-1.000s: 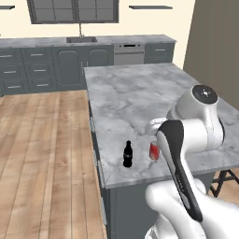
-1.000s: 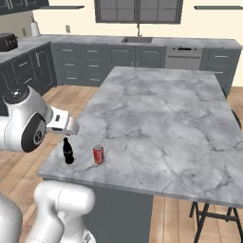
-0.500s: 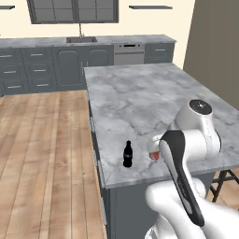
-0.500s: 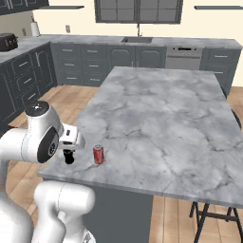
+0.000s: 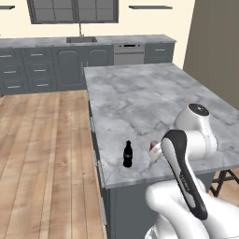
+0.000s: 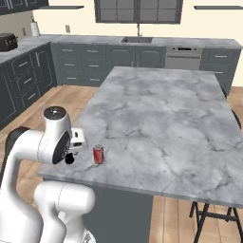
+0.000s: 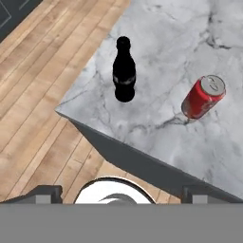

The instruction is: Pick the can, bottled drink from the counter and place them in the open cabinet.

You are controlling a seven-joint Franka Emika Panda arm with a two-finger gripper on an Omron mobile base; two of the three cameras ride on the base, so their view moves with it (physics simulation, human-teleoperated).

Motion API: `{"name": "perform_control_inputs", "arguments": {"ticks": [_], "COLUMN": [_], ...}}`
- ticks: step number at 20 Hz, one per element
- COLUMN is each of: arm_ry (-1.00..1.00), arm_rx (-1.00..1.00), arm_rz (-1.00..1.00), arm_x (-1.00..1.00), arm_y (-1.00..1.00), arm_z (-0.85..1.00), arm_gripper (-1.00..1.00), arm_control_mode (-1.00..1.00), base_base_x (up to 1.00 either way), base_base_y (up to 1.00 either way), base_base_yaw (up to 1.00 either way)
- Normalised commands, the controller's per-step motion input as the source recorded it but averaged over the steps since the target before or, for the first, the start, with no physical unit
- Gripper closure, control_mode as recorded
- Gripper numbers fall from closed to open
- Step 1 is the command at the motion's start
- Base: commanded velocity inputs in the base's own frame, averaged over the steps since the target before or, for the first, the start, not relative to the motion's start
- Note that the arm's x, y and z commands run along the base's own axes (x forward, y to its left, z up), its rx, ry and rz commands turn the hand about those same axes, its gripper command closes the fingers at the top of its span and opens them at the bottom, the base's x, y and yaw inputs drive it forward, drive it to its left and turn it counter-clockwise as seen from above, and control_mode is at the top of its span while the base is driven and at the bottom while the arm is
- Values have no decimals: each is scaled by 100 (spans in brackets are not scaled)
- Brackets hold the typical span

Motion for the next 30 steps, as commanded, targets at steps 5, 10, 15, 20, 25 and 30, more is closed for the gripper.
{"name": "perform_control_inputs", "arguments": {"ticks": [5, 10, 15, 20, 25, 30], "arm_ry": [-18, -14, -3, 0, -1, -1], "arm_rx": [1, 0, 2, 5, 0, 0], "arm_rz": [29, 30, 29, 27, 32, 21], "arm_x": [18, 7, 25, 51, 63, 35], "arm_y": [2, 3, 1, 0, 0, 1], "arm_z": [-28, -30, -29, -15, -3, -6], "arm_gripper": [-100, -100, -100, -100, -100, -100], "arm_control_mode": [-100, -100, -100, -100, -100, -100], "base_base_x": [0, 0, 0, 0, 0, 0], "base_base_y": [0, 0, 0, 0, 0, 0], "base_base_yaw": [0, 0, 0, 0, 0, 0]}}
